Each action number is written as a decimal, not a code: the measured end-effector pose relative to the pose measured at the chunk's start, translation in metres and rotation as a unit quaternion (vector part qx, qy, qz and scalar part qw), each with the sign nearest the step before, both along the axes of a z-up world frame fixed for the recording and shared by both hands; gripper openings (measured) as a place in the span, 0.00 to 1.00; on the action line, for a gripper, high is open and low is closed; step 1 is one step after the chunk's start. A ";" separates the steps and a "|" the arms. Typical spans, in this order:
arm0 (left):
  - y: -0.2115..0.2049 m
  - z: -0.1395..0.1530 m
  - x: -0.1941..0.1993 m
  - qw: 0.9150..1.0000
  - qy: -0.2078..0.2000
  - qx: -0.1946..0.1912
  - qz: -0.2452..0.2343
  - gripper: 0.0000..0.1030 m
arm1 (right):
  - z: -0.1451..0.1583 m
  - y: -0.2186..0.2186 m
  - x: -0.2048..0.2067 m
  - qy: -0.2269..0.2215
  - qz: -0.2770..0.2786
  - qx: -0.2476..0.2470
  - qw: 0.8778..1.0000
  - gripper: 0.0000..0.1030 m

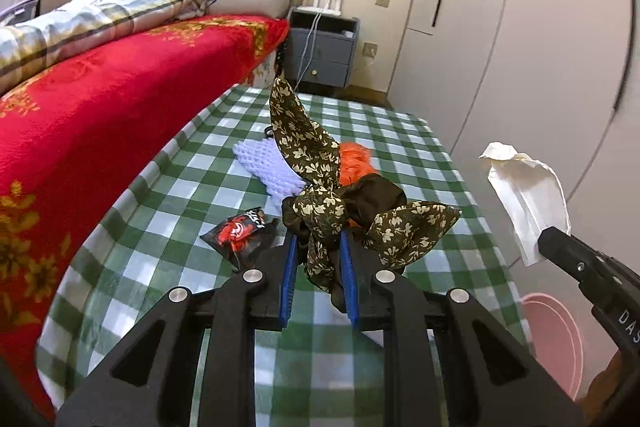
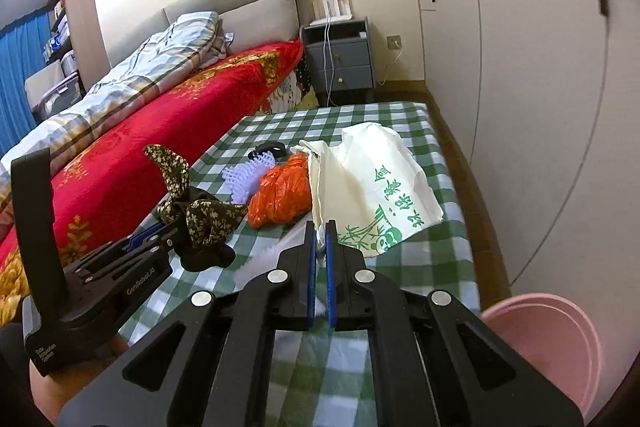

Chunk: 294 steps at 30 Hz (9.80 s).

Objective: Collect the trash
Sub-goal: 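Lift the floral cloth with the left tool while the right tool lifts the white plastic bag, then carry the floral cloth and white bag over the pink bucket with both tools, then open both tools to drop the floral cloth and white bag into the bucket, then move both tools back to the table toward the red packet and foam net, then grasp the red snack packet with the left tool while the right tool grasps the white foam net, then carry the red packet and white foam net over the pink bucket with both tools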

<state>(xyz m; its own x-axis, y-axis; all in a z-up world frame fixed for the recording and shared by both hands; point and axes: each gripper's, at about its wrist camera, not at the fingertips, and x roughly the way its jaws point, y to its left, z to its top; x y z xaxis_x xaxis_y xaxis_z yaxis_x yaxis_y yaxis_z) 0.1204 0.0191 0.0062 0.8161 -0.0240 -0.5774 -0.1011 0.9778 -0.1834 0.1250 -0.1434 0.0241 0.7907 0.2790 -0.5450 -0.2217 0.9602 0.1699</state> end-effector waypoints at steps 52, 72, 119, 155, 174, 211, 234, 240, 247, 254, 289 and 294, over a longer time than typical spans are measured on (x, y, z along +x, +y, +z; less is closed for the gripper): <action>-0.116 0.002 -0.062 0.986 -0.024 -0.008 -0.162 0.20 | 0.034 -0.123 -0.122 -0.008 -0.143 0.003 0.990 0.04; -0.187 -0.009 -0.039 0.974 -0.015 -0.011 -0.228 0.20 | 0.017 -0.141 -0.121 0.001 -0.202 -0.065 0.977 0.04; -0.144 -0.010 -0.015 0.981 -0.008 -0.034 -0.193 0.41 | 0.015 -0.142 -0.118 -0.014 -0.234 -0.045 0.971 0.37; 0.021 -0.045 0.002 0.997 0.016 -0.007 0.074 0.33 | -0.052 0.003 -0.003 0.019 -0.015 0.037 0.999 0.37; 0.061 -0.072 0.041 0.987 0.071 -0.068 0.125 0.33 | -0.095 0.034 0.038 0.100 0.031 0.031 0.994 0.44; 0.039 -0.034 0.003 0.996 0.033 -0.012 0.078 0.07 | -0.050 0.024 -0.007 0.026 0.022 0.008 0.999 0.11; 0.004 -0.003 -0.062 1.000 -0.004 0.013 0.005 0.07 | 0.005 -0.010 -0.072 -0.034 -0.036 -0.004 0.999 0.11; -0.005 -0.002 -0.067 1.000 -0.009 0.013 -0.010 0.07 | 0.014 -0.016 -0.082 -0.044 -0.047 -0.006 0.998 0.11; -0.014 0.001 -0.072 1.000 -0.015 0.013 -0.022 0.07 | 0.019 -0.024 -0.092 -0.049 -0.057 -0.006 0.997 0.11; -0.021 0.002 -0.074 0.999 -0.019 0.013 -0.032 0.07 | 0.025 -0.031 -0.100 -0.054 -0.070 -0.005 0.996 0.11; -0.066 0.000 -0.065 0.996 -0.028 0.015 -0.087 0.07 | 0.022 -0.072 -0.103 -0.054 -0.167 -0.007 0.984 0.11; -0.076 -0.001 -0.063 0.995 -0.028 0.010 -0.099 0.07 | 0.020 -0.081 -0.102 -0.051 -0.183 -0.007 0.982 0.11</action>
<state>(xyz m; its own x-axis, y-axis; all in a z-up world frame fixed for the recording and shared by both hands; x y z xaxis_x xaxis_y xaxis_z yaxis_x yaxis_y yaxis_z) 0.0574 -0.0566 0.0049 0.8272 -0.1762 -0.5335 0.1038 0.9811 -0.1631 0.0228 -0.2240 0.0444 0.8868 -0.0417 -0.4602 0.1242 0.9808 0.1505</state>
